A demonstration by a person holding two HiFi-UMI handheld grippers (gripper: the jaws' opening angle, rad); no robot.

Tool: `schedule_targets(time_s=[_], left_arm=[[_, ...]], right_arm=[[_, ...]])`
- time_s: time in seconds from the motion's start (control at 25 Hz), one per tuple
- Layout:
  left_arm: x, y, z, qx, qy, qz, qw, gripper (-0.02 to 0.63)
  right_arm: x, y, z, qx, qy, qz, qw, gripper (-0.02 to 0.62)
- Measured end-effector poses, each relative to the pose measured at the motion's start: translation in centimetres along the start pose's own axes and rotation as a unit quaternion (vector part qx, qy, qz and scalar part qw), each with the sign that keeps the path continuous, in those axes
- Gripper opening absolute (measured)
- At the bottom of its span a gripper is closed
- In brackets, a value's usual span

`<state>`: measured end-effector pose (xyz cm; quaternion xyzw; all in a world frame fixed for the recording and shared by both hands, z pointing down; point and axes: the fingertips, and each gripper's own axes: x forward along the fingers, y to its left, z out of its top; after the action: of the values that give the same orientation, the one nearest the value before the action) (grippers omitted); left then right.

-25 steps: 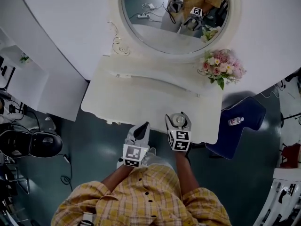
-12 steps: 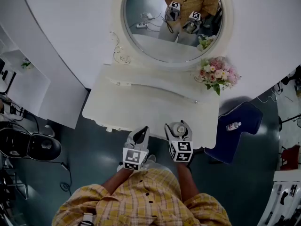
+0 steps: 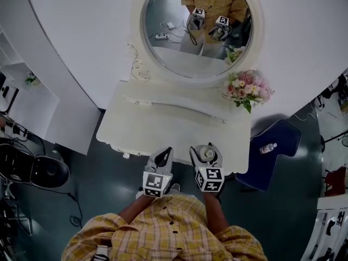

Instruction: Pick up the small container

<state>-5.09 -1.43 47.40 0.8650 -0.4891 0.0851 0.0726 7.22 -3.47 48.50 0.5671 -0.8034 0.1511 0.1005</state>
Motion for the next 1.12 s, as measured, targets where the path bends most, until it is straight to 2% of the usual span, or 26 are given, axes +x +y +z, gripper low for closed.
schedule_targets(time_s=[0.56, 0.76, 1.12], left_arm=[[-0.2, 0.6, 1.4, 0.005, -0.018, 0.01, 0.9998, 0.0], [-0.5, 0.8, 3.2, 0.0, -0.03, 0.019, 0.9994, 0.0], [-0.2, 0.5, 2.5, 0.007, -0.026, 0.014, 0.9995, 0.0]], right_arm=[[-1.6, 0.4, 2.0, -0.006, -0.021, -0.004, 1.0, 0.336], [-1.8, 0.3, 2.3, -0.01, -0.025, -0.007, 1.0, 0.336], [-2.1, -0.1, 2.5, -0.01, -0.03, -0.011, 0.999, 0.336]])
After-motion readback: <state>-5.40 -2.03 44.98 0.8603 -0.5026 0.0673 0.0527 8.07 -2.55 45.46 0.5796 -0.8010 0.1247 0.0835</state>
